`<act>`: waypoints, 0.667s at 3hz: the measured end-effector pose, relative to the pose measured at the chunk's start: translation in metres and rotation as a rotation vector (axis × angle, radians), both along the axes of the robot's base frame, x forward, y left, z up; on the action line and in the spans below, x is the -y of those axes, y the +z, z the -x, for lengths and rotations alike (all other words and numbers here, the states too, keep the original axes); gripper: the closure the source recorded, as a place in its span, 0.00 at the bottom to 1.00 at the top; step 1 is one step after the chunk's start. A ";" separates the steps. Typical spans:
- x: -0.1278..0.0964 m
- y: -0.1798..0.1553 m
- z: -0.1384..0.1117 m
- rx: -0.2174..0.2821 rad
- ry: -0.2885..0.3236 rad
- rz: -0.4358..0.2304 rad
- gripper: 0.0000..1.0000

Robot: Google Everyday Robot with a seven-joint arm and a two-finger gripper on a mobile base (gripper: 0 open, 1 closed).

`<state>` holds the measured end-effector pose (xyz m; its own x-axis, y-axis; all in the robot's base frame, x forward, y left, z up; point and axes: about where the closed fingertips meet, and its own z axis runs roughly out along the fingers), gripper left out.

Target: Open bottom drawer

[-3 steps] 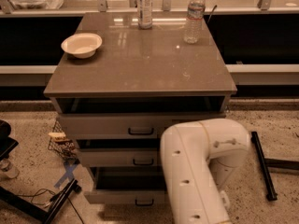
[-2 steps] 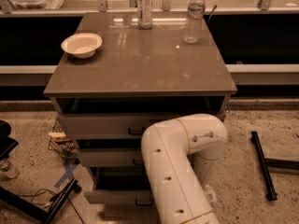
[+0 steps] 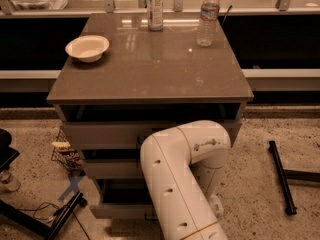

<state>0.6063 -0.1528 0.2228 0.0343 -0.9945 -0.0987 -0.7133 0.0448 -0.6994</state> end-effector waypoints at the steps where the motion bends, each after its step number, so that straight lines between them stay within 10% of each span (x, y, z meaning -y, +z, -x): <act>1: 0.002 -0.015 -0.001 -0.041 -0.027 -0.020 1.00; 2: -0.004 -0.062 0.011 -0.178 -0.057 -0.058 1.00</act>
Offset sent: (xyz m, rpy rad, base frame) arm -0.0386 0.0102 -0.1226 0.0977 0.3900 -0.0950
